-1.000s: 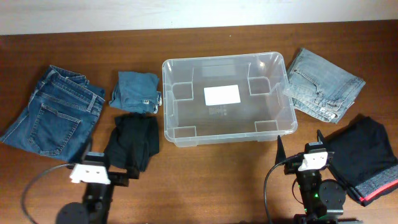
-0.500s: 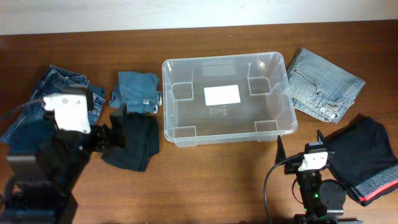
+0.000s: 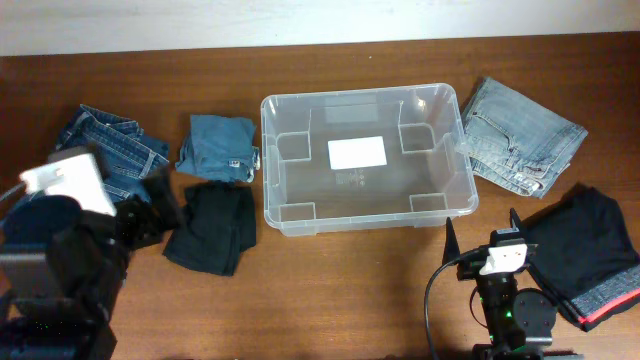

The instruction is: Pack container

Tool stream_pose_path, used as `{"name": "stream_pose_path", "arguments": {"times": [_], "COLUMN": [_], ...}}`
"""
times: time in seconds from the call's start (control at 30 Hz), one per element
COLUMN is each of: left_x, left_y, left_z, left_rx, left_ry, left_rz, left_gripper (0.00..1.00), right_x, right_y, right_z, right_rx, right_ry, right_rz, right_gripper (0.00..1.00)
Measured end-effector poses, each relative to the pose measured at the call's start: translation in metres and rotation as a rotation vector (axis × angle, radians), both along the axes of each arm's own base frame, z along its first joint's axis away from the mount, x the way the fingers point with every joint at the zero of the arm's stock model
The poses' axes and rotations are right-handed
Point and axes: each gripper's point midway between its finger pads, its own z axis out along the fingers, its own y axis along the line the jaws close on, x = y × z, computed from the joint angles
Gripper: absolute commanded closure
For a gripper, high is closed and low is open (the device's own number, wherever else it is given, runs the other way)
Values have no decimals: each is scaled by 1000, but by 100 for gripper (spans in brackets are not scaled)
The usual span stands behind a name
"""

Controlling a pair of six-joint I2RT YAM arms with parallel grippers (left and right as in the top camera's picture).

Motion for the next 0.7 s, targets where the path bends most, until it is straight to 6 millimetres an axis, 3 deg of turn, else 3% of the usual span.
{"name": "stream_pose_path", "arguments": {"times": [0.2,0.5,0.7], "left_x": [10,30,23], "left_y": [44,104,139], "left_z": [-19,-75,-116], "left_rx": [-68,-274,-466], "left_ry": [56,223,337], "left_rz": [294,460,506], "left_gripper": [1,1,1], "right_x": [0,0,0], "right_y": [0,0,0], "right_z": [0,0,0], "right_rx": [0,0,1], "right_ry": [0,0,0], "right_rz": [0,0,0], "right_gripper": [2,2,1]}}
